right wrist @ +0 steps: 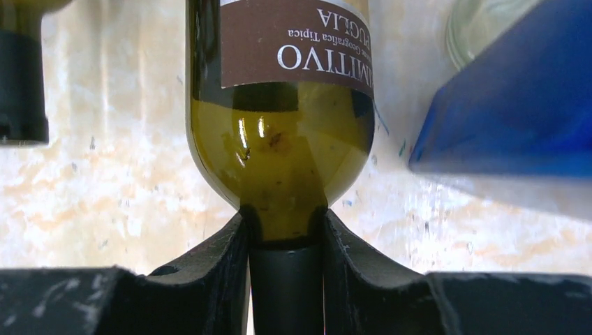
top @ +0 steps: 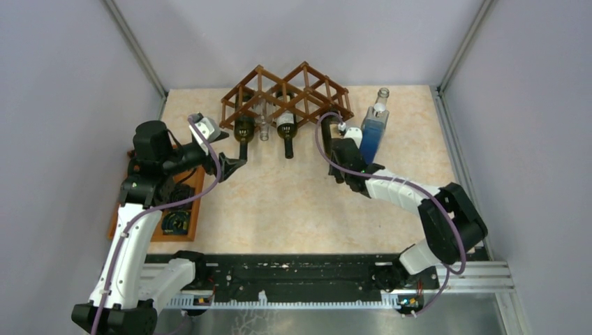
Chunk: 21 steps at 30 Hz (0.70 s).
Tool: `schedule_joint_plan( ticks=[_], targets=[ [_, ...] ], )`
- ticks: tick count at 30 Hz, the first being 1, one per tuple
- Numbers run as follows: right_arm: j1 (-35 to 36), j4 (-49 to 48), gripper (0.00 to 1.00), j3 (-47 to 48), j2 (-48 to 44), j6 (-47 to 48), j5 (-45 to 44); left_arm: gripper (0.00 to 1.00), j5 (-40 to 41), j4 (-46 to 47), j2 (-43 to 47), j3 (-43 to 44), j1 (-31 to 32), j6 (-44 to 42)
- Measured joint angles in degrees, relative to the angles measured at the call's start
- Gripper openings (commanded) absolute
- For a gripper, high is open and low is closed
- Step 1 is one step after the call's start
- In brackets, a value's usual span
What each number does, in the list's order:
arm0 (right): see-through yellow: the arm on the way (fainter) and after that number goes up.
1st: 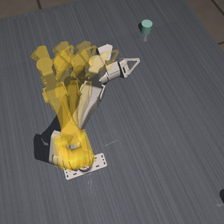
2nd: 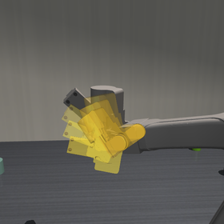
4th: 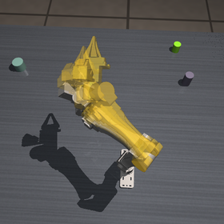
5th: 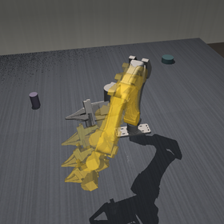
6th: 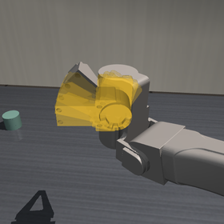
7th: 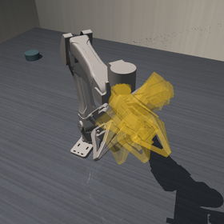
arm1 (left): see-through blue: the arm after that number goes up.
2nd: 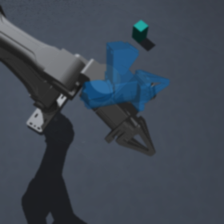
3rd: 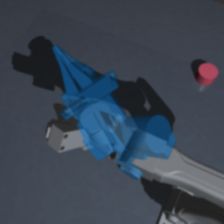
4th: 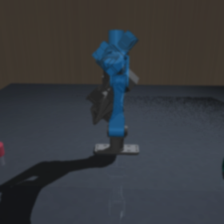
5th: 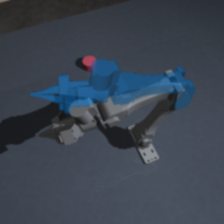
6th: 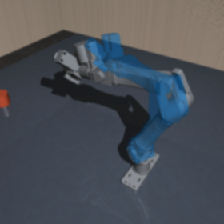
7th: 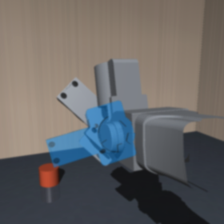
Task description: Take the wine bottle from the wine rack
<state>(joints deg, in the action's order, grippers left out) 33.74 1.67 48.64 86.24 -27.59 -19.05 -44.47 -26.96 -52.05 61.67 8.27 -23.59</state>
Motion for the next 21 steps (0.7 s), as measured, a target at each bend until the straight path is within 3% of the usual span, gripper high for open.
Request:
schedule_joint_plan(
  ticks=[12, 21],
  targets=[
    [2.89, 1.95, 0.00, -9.31, -11.15, -4.22, -0.39, 0.99, -0.13, -0.13, 0.72, -0.22, 0.00, -0.96],
    [3.76, 6.54, 0.00, -10.43, -24.50, -4.79, 3.91, 0.99, -1.64, -3.23, 0.96, -0.20, 0.00, -7.17]
  ],
)
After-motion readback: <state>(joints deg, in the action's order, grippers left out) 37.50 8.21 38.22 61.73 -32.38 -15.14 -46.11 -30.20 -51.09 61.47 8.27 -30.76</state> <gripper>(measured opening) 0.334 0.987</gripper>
